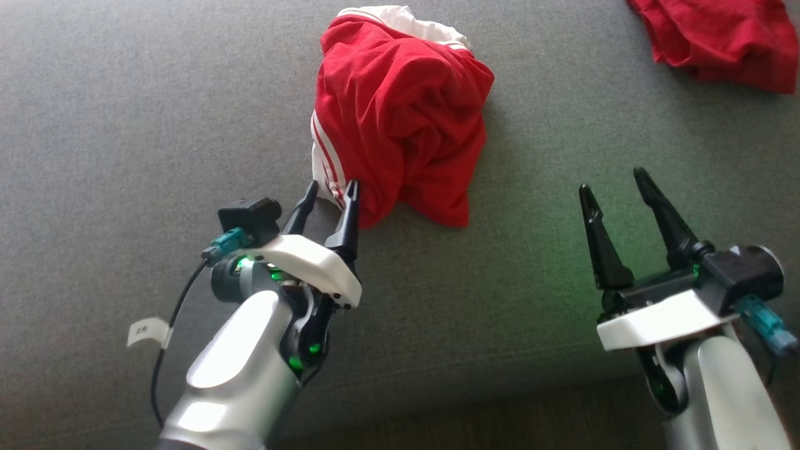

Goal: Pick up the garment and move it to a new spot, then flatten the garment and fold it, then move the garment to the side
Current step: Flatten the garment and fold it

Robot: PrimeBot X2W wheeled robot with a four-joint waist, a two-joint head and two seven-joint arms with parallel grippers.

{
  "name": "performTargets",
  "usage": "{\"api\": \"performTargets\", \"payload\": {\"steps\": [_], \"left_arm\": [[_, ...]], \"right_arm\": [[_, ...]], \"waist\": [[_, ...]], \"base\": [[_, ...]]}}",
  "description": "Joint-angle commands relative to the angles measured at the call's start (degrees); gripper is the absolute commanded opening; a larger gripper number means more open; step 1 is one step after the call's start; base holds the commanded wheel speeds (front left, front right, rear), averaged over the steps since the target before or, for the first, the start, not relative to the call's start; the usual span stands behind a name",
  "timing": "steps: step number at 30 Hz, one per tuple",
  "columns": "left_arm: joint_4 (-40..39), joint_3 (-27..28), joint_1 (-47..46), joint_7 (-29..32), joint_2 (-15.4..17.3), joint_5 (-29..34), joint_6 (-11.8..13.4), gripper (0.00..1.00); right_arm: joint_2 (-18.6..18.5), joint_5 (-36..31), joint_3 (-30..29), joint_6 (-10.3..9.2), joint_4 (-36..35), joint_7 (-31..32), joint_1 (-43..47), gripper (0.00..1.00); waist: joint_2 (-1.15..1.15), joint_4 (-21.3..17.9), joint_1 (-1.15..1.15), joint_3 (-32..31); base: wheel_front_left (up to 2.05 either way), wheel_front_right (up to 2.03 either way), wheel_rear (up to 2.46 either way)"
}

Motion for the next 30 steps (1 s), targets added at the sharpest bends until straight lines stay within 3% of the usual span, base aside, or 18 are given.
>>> {"api": "performTargets", "payload": {"steps": [1,2,4,15,20,23,27,30], "left_arm": [[-1.4,0.5,-3.1,-0.3,0.5,-0.8,0.2,0.89],[-1.6,0.2,-3.2,-0.3,0.5,-1.2,-0.1,0.48],[-1.7,-0.3,-3.5,-0.3,0.5,-1.6,-0.4,0.0],[-6.1,0.2,-4.9,-0.3,0.5,-4.2,-3.0,0.0],[-12.4,0.1,-6.8,-0.2,0.5,-12.4,-6.3,0.0],[-14.3,-0.3,-10.0,2.1,0.5,-19.1,-7.0,0.0],[-17.0,0.5,-16.2,6.7,0.5,-27.4,-6.0,0.0],[-18.4,2.0,-22.0,9.1,0.5,-33.5,-2.8,0.0]], "right_arm": [[0.0,0.4,1.0,-0.02,-2.1,-0.5,-2.0,1.0],[0.0,0.4,0.9,-0.02,-2.1,-0.5,-2.1,1.0],[0.0,0.5,0.9,-0.02,-2.1,-0.5,-2.2,1.0],[0.0,1.0,1.3,-0.02,-2.0,-0.5,-2.5,1.0],[0.0,2.4,1.8,-0.02,-1.8,-0.5,-2.0,1.0],[0.0,3.6,2.5,-0.02,-1.4,-0.5,-1.4,1.0],[0.0,4.8,3.1,-0.02,-1.1,-0.5,-0.5,1.0],[0.0,5.6,3.2,-0.02,-1.1,-0.5,-0.1,1.0]], "waist": [[0.0,0.1,0.0,0.2],[0.0,0.1,0.0,0.2],[0.0,0.1,0.0,0.3],[0.0,-0.6,0.0,-1.2],[0.0,-2.0,0.0,-4.1],[0.0,-3.2,0.0,-5.8],[0.0,-5.0,0.0,-7.5],[0.0,-6.5,0.0,-8.6]], "base": [[0.0,0.0,0.0],[0.0,0.0,0.0],[0.0,0.0,0.0],[0.0,0.0,0.0],[0.0,0.0,0.0],[0.0,0.0,0.0],[0.0,0.0,0.0],[0.0,0.0,0.0]]}}
